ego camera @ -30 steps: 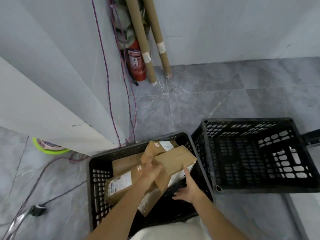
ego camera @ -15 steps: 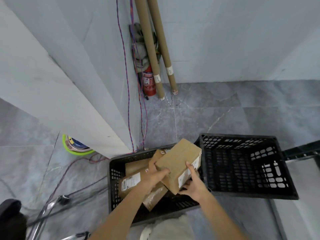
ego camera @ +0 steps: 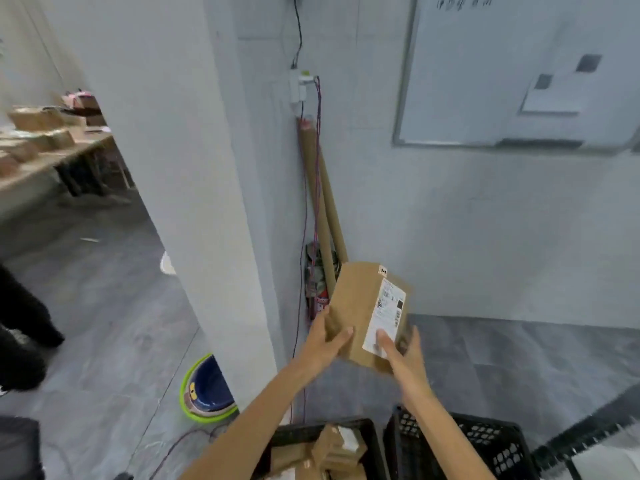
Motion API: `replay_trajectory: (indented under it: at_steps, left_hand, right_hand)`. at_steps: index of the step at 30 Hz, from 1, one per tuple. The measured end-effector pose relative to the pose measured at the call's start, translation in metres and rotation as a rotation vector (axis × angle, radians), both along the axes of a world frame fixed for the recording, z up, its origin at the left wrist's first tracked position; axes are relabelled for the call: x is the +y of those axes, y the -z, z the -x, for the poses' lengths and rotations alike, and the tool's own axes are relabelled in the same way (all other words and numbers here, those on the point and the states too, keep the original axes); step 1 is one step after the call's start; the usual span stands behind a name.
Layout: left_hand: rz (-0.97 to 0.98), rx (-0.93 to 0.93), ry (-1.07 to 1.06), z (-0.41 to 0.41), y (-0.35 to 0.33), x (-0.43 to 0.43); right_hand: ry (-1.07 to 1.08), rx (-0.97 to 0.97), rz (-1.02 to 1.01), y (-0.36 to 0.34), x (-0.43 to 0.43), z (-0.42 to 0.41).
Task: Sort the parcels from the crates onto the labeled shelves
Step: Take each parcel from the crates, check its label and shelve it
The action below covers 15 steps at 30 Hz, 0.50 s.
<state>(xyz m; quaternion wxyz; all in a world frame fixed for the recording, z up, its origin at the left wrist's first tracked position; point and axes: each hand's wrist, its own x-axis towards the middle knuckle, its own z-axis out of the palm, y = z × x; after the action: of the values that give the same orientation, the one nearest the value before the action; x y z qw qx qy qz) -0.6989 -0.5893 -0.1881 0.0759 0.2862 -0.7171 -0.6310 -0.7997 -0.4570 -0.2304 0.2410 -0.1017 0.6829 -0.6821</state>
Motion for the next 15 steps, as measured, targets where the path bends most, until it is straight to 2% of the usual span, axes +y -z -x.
replay_trajectory:
  at_steps: [3,6,10,15]
  left_hand:
    - [0.068,0.049,0.025,-0.019,-0.042,0.003]
    - [0.035,0.142,-0.014,-0.039,-0.066,0.008]
    - [-0.088,0.237,-0.074,-0.064,-0.079,0.014]
    - [-0.033,0.281,-0.057,-0.094,-0.084,0.013]
  right_hand:
    - [-0.011,0.138,0.051,-0.042,0.0,-0.002]
    - [-0.01,0.235,0.126,-0.074,0.0,-0.014]
    - [-0.006,0.393,0.154,-0.101,0.003,-0.04]
    - [-0.009,0.451,0.18,-0.115,0.01,-0.072]
